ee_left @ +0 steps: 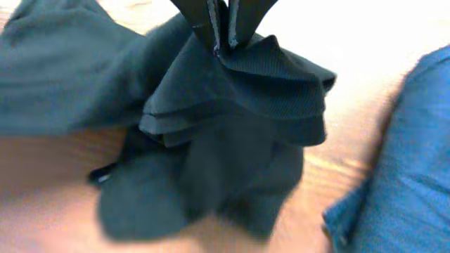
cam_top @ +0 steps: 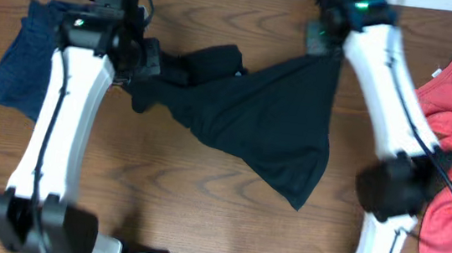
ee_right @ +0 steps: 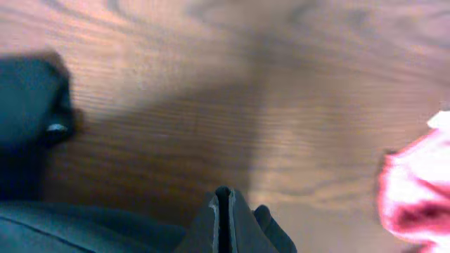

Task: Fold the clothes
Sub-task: 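Lift and stretch the black shirt between both grippers, then lay the stretched black shirt flat on the table center with both grippers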

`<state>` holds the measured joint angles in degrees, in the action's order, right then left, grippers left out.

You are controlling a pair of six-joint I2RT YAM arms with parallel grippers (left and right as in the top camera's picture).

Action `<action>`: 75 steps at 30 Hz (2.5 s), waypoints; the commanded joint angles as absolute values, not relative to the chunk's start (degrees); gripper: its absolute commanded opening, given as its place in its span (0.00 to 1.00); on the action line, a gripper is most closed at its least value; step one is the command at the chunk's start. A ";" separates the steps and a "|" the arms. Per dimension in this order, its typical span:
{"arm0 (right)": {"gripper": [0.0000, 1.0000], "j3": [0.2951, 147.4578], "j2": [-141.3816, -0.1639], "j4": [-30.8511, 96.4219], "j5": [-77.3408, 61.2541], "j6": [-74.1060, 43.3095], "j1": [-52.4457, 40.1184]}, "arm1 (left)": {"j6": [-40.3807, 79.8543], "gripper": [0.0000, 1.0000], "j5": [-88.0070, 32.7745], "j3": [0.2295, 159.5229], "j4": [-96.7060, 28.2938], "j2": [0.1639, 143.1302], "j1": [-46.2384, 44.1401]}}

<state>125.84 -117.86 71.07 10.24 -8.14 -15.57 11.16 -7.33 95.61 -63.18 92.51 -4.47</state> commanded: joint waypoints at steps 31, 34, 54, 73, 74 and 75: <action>0.01 126.30 -90.83 82.67 14.15 -5.54 -8.14 | 11.20 0.06 -15.49 97.76 -53.41 68.69 -1.69; 0.01 126.30 -100.07 77.45 13.85 -5.54 -7.20 | 8.51 0.06 -17.98 97.76 -44.86 78.00 -1.69; 0.01 134.63 -105.21 58.33 10.17 -8.08 3.11 | 3.57 0.06 -19.49 127.61 -32.05 93.80 1.34; 0.01 93.91 -106.32 81.49 21.06 -12.25 7.29 | -3.51 0.06 -26.79 84.51 -78.17 95.31 -0.27; 0.01 91.50 -106.32 82.04 20.75 -12.93 7.90 | -4.16 0.06 -26.81 80.64 -78.13 95.29 -0.58; 0.01 88.73 -106.32 82.70 20.36 -13.65 8.58 | -4.97 0.06 -26.74 77.12 -78.15 95.15 -0.73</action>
<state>93.23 -106.61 81.89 17.21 -10.20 6.24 -1.63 -25.78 83.26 -77.71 96.23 -0.56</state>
